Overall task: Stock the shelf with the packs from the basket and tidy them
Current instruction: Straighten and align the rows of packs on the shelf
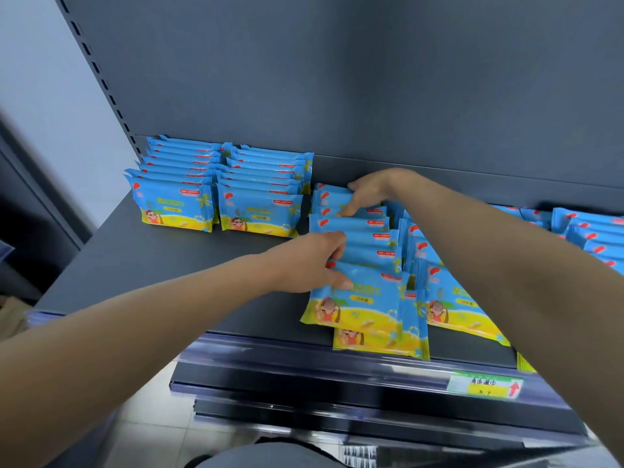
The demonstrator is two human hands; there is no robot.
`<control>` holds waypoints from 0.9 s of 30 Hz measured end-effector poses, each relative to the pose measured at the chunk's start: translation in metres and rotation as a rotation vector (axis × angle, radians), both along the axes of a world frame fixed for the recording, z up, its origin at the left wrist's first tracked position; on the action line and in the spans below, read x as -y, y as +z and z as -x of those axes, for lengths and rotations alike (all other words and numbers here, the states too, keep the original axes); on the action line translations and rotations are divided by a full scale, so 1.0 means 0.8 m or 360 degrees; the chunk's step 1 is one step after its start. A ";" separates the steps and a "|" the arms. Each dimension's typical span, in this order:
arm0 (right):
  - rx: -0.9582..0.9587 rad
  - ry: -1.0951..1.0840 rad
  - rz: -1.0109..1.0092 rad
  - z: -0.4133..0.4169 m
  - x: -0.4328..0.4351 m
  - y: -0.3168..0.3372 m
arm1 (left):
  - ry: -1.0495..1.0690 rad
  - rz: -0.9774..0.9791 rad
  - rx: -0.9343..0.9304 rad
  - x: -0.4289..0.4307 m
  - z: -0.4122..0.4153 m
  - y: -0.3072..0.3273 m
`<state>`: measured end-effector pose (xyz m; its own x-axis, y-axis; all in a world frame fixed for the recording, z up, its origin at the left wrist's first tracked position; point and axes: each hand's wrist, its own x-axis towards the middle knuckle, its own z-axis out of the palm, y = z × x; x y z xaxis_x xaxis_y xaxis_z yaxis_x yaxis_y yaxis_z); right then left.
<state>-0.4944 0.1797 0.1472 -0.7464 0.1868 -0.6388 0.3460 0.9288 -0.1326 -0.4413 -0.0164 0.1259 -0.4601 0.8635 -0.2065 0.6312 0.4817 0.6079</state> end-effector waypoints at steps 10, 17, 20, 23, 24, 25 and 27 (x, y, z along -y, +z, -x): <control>-0.0017 -0.0017 -0.0088 0.001 0.002 -0.001 | -0.0259 0.0378 -0.0099 -0.011 -0.021 0.001; -0.0073 -0.0028 -0.0069 -0.002 0.000 -0.001 | -0.0225 0.0335 -0.0132 -0.020 -0.023 0.000; -0.0182 -0.0057 -0.0063 -0.002 -0.001 0.001 | -0.0150 0.0303 -0.0123 -0.016 -0.016 0.004; -0.0313 -0.0005 -0.0097 -0.001 -0.005 0.007 | -0.0044 0.0262 -0.0216 -0.008 -0.001 0.014; -0.0322 0.0026 -0.0081 -0.001 -0.007 0.008 | -0.0020 0.0255 -0.0291 -0.006 0.004 0.016; -0.0330 0.0050 -0.0037 -0.001 -0.008 0.009 | 0.0002 0.0240 -0.0383 -0.005 0.009 0.017; -0.0343 0.0029 0.0078 -0.002 -0.011 0.014 | 0.0024 0.0186 -0.0590 -0.004 0.018 0.016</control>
